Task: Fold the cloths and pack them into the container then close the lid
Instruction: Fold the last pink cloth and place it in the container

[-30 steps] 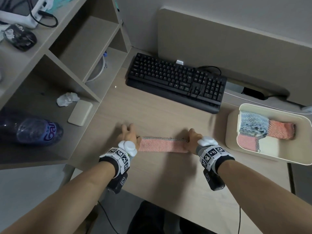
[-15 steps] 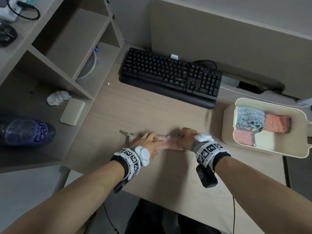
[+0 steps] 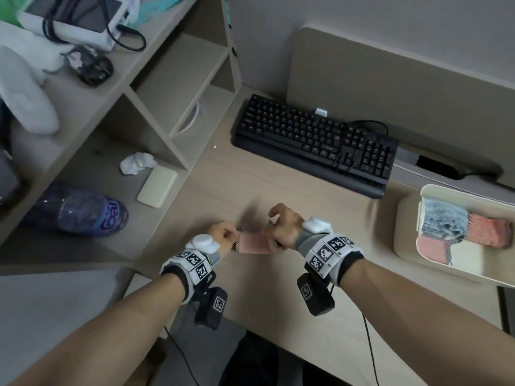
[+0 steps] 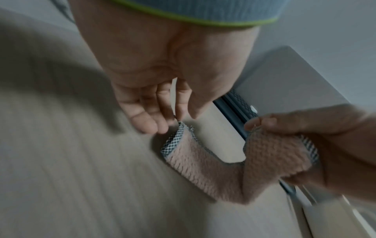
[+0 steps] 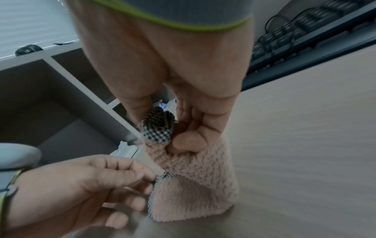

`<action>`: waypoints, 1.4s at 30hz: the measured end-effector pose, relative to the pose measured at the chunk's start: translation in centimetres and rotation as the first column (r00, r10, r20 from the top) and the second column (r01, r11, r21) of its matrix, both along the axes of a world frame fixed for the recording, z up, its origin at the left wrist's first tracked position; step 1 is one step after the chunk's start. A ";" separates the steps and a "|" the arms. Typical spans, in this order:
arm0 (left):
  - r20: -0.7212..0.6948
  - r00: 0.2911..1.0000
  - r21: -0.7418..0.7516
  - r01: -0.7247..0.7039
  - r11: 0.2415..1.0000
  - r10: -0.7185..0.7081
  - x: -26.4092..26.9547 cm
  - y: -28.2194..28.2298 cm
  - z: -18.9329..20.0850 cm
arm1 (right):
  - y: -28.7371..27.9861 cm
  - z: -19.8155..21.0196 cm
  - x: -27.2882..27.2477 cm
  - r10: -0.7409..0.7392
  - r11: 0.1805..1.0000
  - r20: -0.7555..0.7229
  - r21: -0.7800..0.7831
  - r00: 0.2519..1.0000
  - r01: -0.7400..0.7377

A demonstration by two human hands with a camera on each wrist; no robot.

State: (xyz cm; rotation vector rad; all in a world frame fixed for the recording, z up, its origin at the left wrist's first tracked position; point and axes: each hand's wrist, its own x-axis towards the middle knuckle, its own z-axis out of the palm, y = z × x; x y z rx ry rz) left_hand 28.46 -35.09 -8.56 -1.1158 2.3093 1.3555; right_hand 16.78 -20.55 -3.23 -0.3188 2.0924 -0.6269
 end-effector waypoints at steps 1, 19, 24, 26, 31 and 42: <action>-0.008 0.998 0.028 -0.059 0.998 0.060 0.1 -0.3 0.0 | -0.9 -0.3 0.4 0.009 1.000 0.001 0.005 1.000 -0.009; 0.240 0.970 0.060 -0.062 0.996 0.046 0.5 0.0 -0.3 | 0.1 -3.3 -1.1 0.012 0.971 -0.030 0.239 0.999 -0.005; 0.352 0.933 -0.009 0.088 0.996 -0.080 -0.3 0.3 -0.2 | -1.2 -4.6 0.1 0.169 0.895 -0.064 0.427 0.983 -0.127; 0.377 0.925 0.002 0.061 0.998 -0.057 -0.7 0.6 0.1 | -1.7 -4.1 0.5 0.209 0.873 -0.090 0.466 0.974 -0.144; 0.368 0.929 0.052 -0.049 0.997 0.026 -1.7 0.9 0.3 | -1.1 -6.0 1.0 0.076 0.961 -0.068 0.270 0.995 -0.055; 0.188 0.966 0.245 0.130 0.961 -0.179 -2.2 2.3 1.2 | 3.7 -1.8 -0.5 -0.215 0.969 0.099 -0.099 0.972 0.224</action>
